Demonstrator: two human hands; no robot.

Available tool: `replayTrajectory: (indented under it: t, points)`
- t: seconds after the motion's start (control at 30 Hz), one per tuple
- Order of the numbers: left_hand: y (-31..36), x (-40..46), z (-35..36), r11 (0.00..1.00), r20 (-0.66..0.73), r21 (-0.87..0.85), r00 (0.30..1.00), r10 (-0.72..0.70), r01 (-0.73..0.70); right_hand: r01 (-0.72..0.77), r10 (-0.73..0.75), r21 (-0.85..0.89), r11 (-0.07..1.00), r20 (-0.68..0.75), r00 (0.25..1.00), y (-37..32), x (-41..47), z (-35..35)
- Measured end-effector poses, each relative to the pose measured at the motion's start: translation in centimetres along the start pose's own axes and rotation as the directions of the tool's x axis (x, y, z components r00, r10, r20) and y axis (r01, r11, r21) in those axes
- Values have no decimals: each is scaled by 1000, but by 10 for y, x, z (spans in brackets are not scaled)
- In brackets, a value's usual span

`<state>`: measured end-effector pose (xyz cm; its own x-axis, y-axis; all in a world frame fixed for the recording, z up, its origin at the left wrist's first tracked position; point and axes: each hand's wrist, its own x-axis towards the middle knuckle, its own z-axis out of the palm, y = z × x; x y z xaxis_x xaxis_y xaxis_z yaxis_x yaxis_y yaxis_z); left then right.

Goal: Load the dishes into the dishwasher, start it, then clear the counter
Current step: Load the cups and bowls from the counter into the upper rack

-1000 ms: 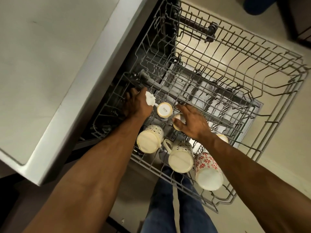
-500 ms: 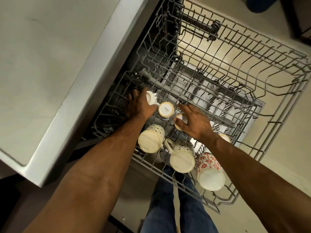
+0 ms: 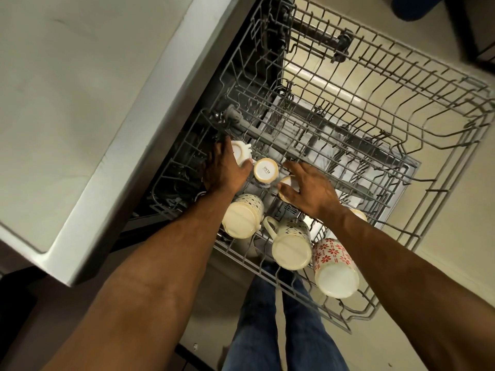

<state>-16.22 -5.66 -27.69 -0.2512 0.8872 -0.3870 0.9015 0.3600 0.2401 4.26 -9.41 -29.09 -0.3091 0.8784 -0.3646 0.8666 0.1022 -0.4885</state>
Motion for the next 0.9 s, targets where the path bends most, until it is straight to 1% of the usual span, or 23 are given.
replayTrajectory:
  t: [0.17,0.3,0.4,0.5,0.63,0.73,0.83,0.9]
  points:
    - [-5,-14,2,991,-47,1,990,137,-137,-11,12,-16,1000,15,1000,-4,-4,-9]
    - [0,-35,-13,978,-27,37,978,206,-205,-56,57,-18,998,63,996,-15,-18,-25]
    - [7,-55,-34,973,-9,64,975,222,-221,-63,65,-28,998,77,995,-24,-26,-43]
    - [15,-74,-56,964,8,74,967,256,-256,-54,57,-63,997,53,997,-36,-33,-75]
    - [29,-95,-89,953,45,60,955,295,-297,-22,19,-81,996,-28,999,-54,-44,-124]
    - [41,-111,-122,925,38,97,930,367,-369,3,-11,-120,993,-62,998,-69,-52,-158]
    - [50,-129,-154,878,-16,216,898,440,-427,60,-78,-152,987,-115,990,-86,-65,-189]
    - [57,-137,-177,865,-64,252,885,462,-433,107,-133,-179,978,-136,982,-95,-70,-206]
